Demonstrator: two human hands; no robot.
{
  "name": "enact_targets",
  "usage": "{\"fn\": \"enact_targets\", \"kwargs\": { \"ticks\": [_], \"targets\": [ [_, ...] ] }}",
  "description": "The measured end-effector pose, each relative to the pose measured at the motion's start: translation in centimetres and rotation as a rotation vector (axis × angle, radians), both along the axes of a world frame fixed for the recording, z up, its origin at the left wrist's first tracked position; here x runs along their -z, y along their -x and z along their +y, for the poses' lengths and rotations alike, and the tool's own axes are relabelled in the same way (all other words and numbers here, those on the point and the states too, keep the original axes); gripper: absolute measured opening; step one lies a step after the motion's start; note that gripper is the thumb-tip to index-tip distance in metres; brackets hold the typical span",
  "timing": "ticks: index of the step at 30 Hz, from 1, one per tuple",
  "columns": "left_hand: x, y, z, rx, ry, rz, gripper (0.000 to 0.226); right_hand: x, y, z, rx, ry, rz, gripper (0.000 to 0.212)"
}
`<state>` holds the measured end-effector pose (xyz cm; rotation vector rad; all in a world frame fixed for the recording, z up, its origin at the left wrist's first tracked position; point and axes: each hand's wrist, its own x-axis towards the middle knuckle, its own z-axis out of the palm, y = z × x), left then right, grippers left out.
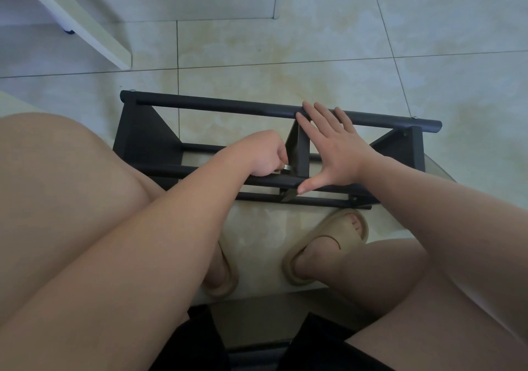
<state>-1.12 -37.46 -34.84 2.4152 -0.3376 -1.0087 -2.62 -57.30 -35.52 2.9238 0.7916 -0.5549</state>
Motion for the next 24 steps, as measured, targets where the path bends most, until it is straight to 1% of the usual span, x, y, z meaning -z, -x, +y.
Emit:
{"fn": "enact_targets", "kwargs": {
  "ticks": [3, 4, 7, 9, 12, 15, 18, 24],
  "targets": [
    [0.3, 0.1, -0.2, -0.016, 0.029, 0.009, 0.017, 0.0, 0.0, 0.0, 0.001, 0.0, -0.001, 0.15],
    [0.4, 0.0, -0.3, -0.043, 0.052, 0.021, 0.019, 0.0, 0.0, 0.0, 0.001, 0.001, -0.001, 0.15],
    [0.8, 0.0, -0.6, -0.211, 0.168, 0.085, 0.028, 0.0, 0.0, 0.0, 0.001, -0.002, 0.0, 0.149],
    [1.0, 0.1, -0.7, -0.351, 0.245, 0.144, 0.024, 0.1, -0.1, 0.1, 0.003, -0.005, 0.001, 0.149],
    [1.6, 0.3, -1.0, -0.508, 0.311, 0.228, 0.016, 0.1, -0.1, 0.1, 0.007, -0.01, 0.001, 0.149],
    [2.0, 0.4, -1.2, -0.616, 0.335, 0.209, 0.013, 0.2, -0.1, 0.2, 0.01, -0.014, 0.0, 0.149],
    [1.9, 0.5, -1.4, -0.672, 0.345, 0.184, 0.013, 0.3, -0.1, 0.2, 0.01, -0.013, 0.0, 0.149],
    [1.5, 0.7, -1.7, -0.711, 0.345, 0.162, 0.013, 0.3, 0.0, 0.2, 0.014, -0.025, -0.002, 0.149]
  ]
}}
